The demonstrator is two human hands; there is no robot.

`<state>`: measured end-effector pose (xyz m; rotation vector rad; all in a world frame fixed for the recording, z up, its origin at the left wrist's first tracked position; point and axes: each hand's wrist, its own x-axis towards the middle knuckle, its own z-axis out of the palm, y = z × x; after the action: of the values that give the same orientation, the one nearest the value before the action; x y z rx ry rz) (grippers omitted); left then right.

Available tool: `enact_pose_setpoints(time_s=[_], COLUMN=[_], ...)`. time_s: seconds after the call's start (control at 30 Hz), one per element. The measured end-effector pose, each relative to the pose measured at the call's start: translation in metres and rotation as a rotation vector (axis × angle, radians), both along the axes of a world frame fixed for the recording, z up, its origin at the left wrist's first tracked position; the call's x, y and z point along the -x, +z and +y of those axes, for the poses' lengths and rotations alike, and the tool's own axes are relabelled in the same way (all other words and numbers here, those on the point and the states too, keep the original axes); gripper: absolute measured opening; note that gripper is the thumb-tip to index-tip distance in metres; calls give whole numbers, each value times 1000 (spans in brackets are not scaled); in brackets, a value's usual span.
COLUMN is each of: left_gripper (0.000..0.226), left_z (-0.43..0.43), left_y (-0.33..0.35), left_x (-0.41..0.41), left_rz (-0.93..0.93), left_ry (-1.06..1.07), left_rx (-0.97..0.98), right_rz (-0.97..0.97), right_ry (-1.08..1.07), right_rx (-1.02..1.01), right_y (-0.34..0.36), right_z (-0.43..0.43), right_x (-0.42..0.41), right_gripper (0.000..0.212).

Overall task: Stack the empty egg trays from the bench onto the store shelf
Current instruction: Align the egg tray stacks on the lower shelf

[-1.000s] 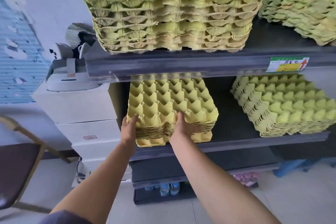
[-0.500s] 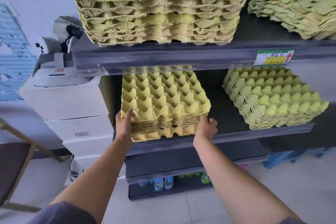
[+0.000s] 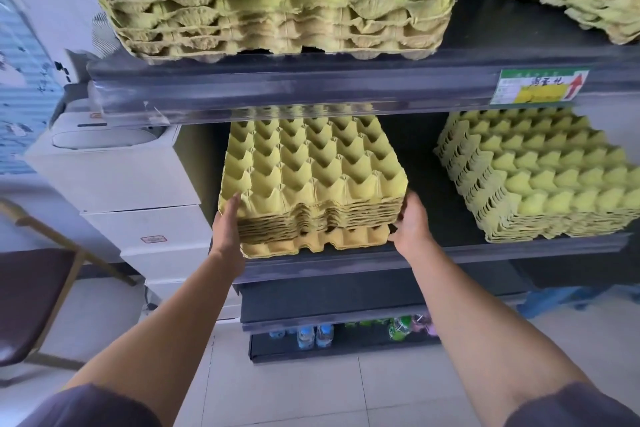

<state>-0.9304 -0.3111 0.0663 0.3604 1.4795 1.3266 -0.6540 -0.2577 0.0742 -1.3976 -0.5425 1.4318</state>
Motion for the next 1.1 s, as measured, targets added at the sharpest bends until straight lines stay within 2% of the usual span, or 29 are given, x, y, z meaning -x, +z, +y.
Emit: enact_pose_setpoints(time_s=[0.1, 0.23, 0.3, 0.37, 0.43, 0.47, 0.5, 0.57, 0.63, 0.7, 0.77, 0.93, 1.03, 1.1], left_gripper=[60, 31, 28, 26, 20, 18, 17, 21, 46, 68, 78, 64, 61, 66], left_z=[-2, -7, -9, -9, -10, -10, -10, -12, -13, -14, -15, -15, -16, -18], left_y=[-2, -1, -4, -3, -4, -5, -6, -9, -13, -17, -19, -13, -11, -5], left_x=[-7, -3, 0, -2, -3, -3, -2, -2, -5, -7, -9, -2, -1, -8], left_rz=[48, 110, 112, 116, 115, 125, 140, 152, 173, 205, 225, 168, 180, 180], left_ry=[-6, -11, -14, -8, 17, 24, 26, 39, 56, 61, 33, -86, -79, -8], left_rx=[1, 10, 9, 4, -3, -9, -13, -29, -28, -15, -5, 43, 5, -79], right_rz=[-45, -116, -95, -20, 41, 31, 13, -31, -83, -118, -149, -187, -150, -125], right_ry=[29, 33, 27, 48, 99, 104, 96, 84, 63, 31, 16, 51, 3, -90], right_rx=[32, 121, 113, 98, 98, 110, 119, 126, 137, 164, 184, 180, 153, 59], right_y=[-7, -17, -13, -8, -6, -6, -8, -9, -11, -14, -16, -6, -2, -1], right_z=[-1, -7, -6, -6, -6, -5, -5, -6, -7, -8, -6, -8, -12, -17], right_x=[-3, -3, -4, -3, -2, -1, 0, 0, 1, 2, 1, -2, 1, 8], right_gripper=[28, 22, 20, 34, 65, 74, 74, 57, 41, 38, 40, 34, 43, 50])
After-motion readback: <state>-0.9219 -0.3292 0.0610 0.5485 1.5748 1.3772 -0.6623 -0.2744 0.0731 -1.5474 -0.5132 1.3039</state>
